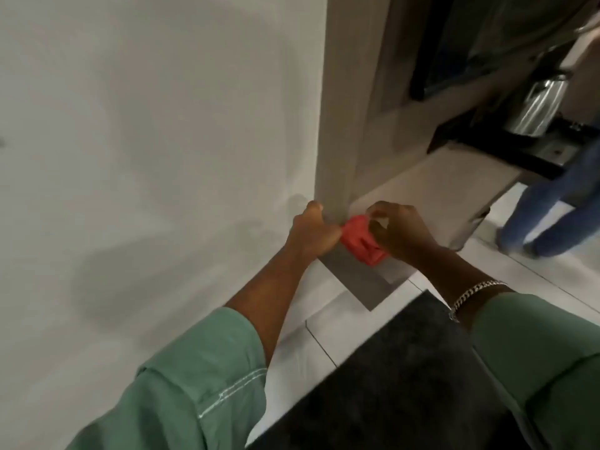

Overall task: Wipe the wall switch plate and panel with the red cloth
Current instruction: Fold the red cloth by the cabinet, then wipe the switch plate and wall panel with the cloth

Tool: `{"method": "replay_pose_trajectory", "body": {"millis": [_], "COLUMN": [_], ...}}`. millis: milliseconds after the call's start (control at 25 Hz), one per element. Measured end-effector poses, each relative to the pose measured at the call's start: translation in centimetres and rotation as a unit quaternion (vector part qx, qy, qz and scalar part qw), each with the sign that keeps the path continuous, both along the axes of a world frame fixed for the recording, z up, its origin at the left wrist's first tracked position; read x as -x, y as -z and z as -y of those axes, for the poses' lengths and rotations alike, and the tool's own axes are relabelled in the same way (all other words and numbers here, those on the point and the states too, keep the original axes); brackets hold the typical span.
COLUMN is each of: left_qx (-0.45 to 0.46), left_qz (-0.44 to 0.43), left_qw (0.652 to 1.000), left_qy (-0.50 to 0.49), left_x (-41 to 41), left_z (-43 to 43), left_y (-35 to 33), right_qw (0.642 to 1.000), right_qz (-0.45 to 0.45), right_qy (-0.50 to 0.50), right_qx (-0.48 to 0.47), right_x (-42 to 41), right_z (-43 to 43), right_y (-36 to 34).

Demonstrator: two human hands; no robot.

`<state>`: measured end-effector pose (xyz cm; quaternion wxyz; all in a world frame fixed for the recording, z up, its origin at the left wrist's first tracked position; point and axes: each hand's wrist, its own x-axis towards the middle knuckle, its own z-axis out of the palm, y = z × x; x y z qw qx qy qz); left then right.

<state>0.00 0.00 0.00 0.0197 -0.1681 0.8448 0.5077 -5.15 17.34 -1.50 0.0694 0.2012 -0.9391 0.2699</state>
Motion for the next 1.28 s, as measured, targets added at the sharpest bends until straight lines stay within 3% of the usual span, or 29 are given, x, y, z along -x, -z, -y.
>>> {"method": "replay_pose_trajectory", "body": {"millis": [80, 160, 280, 400, 560, 800, 1040, 1280], "left_qx": [-0.068, -0.224, -0.33, -0.329, -0.347, -0.382, -0.358, -0.198], "left_qz": [0.092, 0.153, 0.131, 0.099, 0.086, 0.024, -0.095, -0.239], "left_qw": [0.993, 0.962, 0.925, 0.918, 0.918, 0.919, 0.926, 0.94], "left_qy": [0.002, -0.033, -0.135, -0.196, -0.171, -0.092, -0.076, -0.142], "left_x": [2.7, 4.2, 6.3, 6.8, 5.1, -1.5, -13.4, -27.5], "left_z": [-2.7, -4.5, -5.9, -5.7, -3.8, 4.6, 15.6, 24.7], "left_y": [3.0, 5.4, 7.6, 8.7, 8.1, 0.9, -11.0, -21.7], "right_qw": [0.998, 1.0, 0.998, 0.996, 0.995, 0.996, 0.955, 0.889], "right_qz": [-0.059, -0.01, 0.043, 0.058, 0.08, -0.07, -0.181, -0.25], "right_qy": [-0.011, 0.011, 0.047, 0.068, 0.049, -0.027, -0.11, -0.207], "right_qx": [0.001, -0.003, 0.007, 0.018, 0.022, 0.055, 0.207, 0.323], "right_x": [1.7, 2.2, 3.7, 3.7, 0.9, -5.7, -14.5, -24.7], "right_z": [-1.1, -1.2, -1.4, -1.2, 0.0, 8.5, 21.5, 33.9], "right_y": [2.8, 5.3, 8.5, 9.4, 9.4, 3.8, -5.2, -14.1]}}
